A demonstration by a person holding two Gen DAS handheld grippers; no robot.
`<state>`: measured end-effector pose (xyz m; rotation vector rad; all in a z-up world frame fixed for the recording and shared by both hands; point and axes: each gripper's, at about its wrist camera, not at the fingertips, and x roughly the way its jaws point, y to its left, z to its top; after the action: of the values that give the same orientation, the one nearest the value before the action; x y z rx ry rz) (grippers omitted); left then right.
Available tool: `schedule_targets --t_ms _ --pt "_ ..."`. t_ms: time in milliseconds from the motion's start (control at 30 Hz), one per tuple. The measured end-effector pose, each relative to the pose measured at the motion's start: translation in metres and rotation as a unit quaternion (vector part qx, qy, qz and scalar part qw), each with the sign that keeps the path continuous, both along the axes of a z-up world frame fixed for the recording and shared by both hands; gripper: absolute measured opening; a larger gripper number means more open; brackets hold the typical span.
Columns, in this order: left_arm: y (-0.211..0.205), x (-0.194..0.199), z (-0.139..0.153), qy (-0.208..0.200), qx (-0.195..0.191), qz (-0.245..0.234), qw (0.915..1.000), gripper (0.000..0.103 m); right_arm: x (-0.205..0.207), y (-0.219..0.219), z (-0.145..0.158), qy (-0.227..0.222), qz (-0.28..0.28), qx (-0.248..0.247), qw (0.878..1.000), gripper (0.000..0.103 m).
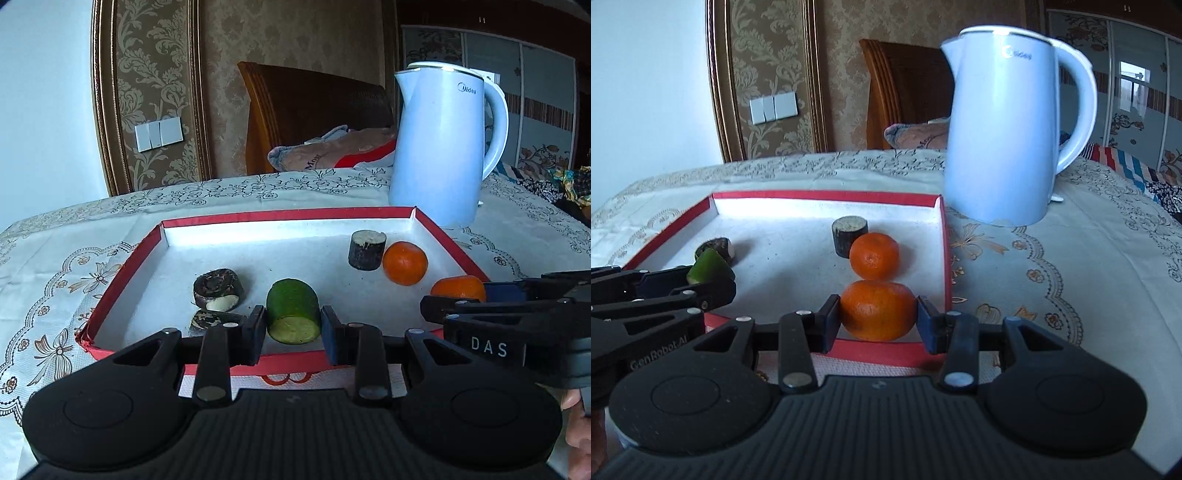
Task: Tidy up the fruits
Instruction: 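Lower and open right tool releasing the orange while left tool releases the cucumber piece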
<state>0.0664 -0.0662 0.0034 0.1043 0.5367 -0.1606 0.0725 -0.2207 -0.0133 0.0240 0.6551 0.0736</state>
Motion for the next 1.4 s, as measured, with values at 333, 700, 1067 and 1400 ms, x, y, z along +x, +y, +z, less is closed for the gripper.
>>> schedule_targets --t_ms 333,700,1067,1400 --pt "0.009 0.019 -0.009 0.003 0.025 0.028 0.9993 0.031 0.024 0.011 -0.007 0.015 -0.003 -0.023 1.000 0.041" --pt "0.019 0.037 -0.014 0.013 0.032 0.053 0.9980 0.031 0.040 0.017 -0.008 0.006 -0.021 -0.022 1.000 0.041" --pt "0.030 0.039 -0.012 0.025 -0.013 0.058 0.9979 0.032 0.036 0.014 -0.010 0.000 -0.030 -0.009 1.000 0.041" --pt "0.035 0.042 -0.013 0.035 -0.031 0.062 0.9970 0.037 0.033 0.013 -0.014 0.000 -0.030 -0.007 1.000 0.043"
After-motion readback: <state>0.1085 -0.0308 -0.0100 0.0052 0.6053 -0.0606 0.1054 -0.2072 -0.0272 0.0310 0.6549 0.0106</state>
